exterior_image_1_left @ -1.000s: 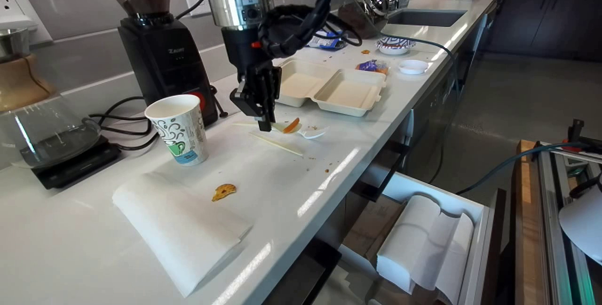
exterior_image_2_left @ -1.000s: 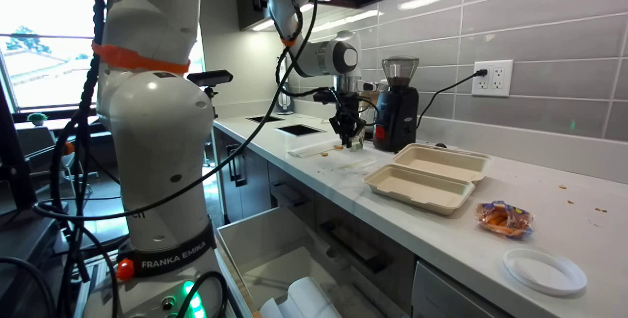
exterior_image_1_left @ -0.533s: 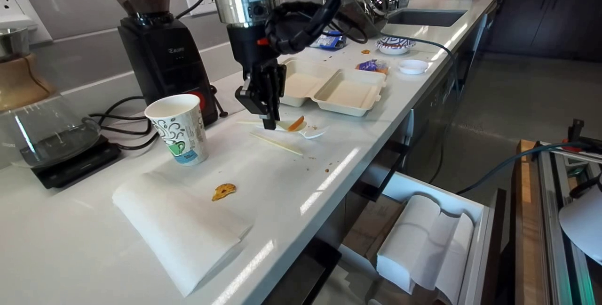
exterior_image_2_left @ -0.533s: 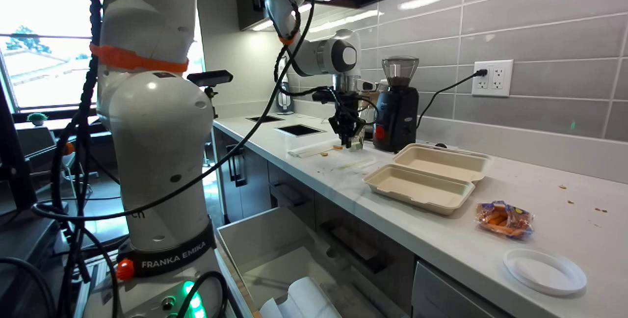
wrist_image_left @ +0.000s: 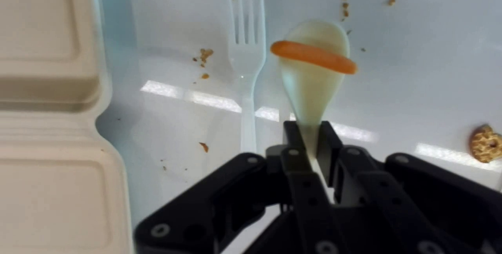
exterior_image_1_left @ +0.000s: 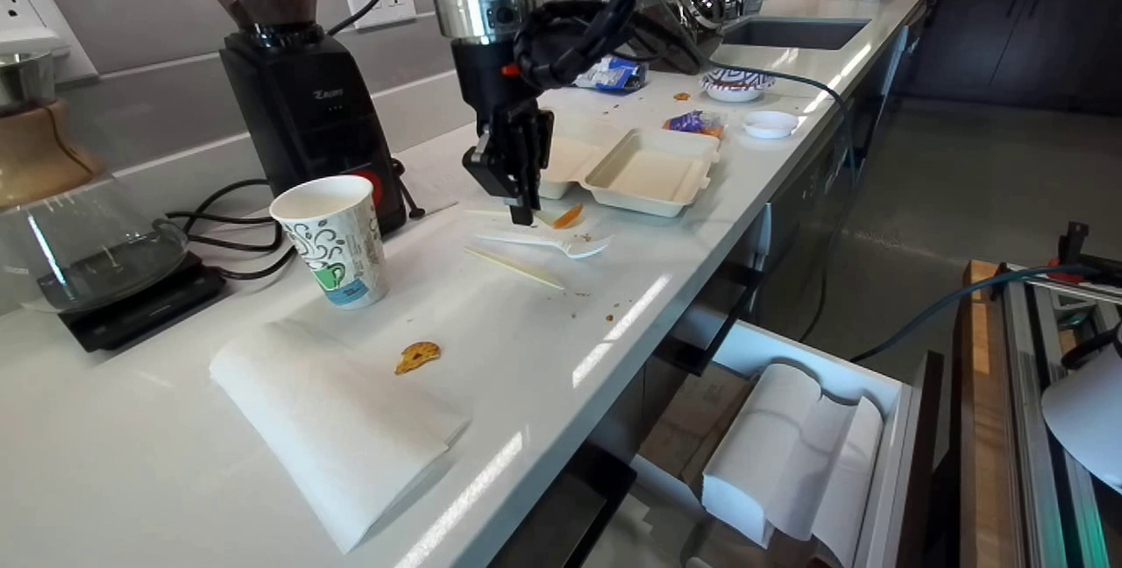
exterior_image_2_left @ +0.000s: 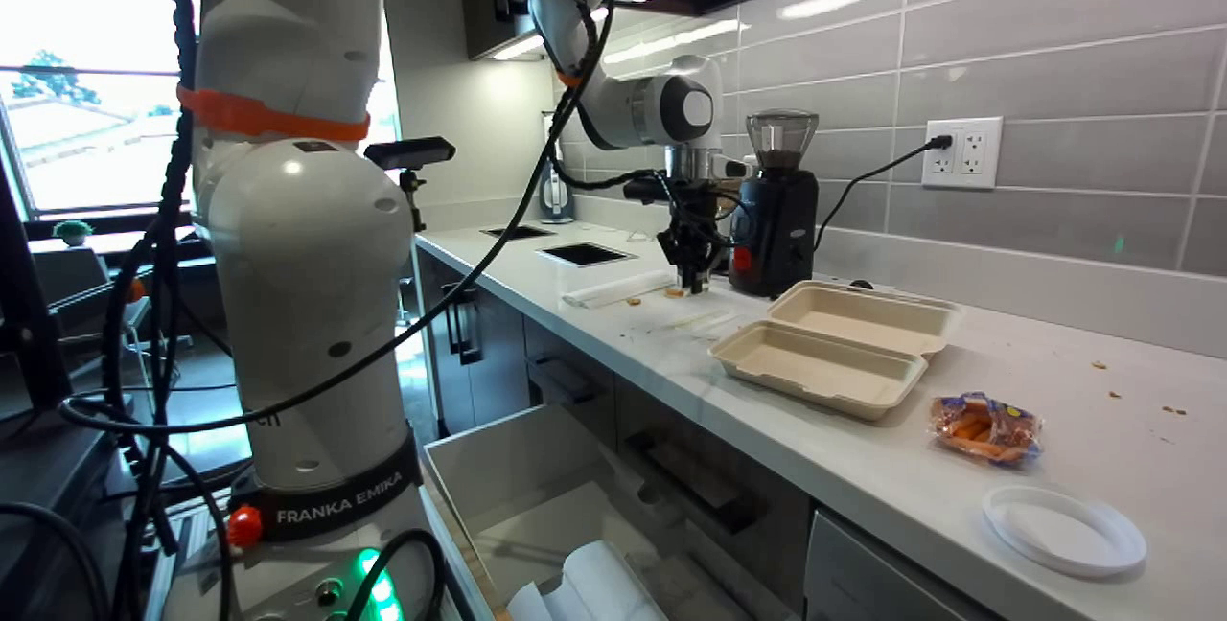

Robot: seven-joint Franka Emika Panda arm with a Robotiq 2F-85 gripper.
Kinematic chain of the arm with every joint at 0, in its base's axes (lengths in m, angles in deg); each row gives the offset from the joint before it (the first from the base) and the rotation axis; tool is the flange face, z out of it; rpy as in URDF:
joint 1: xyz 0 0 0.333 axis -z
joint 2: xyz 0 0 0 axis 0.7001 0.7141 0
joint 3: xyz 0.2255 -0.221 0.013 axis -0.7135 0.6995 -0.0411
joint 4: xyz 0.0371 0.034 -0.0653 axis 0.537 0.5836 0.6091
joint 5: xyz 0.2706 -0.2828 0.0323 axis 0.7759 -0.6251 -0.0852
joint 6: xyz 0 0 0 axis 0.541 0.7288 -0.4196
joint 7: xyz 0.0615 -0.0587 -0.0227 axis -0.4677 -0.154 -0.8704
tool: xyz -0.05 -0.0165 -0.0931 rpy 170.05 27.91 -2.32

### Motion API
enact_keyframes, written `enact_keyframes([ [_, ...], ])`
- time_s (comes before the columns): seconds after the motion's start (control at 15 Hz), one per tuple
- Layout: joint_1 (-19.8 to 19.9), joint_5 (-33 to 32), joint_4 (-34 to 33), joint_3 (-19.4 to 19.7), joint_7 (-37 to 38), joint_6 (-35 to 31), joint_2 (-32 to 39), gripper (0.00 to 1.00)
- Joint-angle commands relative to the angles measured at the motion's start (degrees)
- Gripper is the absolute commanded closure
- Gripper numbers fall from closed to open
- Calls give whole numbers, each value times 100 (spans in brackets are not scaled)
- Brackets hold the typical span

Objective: Put the orange object on the spoon, then pour out the object from the spoon into the lunch pack

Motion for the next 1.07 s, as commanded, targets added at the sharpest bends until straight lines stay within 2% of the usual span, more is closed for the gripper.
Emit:
enact_keyframes([
  [0.0, 157, -107, 314, 147, 39, 49, -314, 96],
  [0.67, 594, -418, 693, 548, 146, -281, -923, 96],
  [1.0, 813, -470, 550, 710, 112, -652, -815, 96],
])
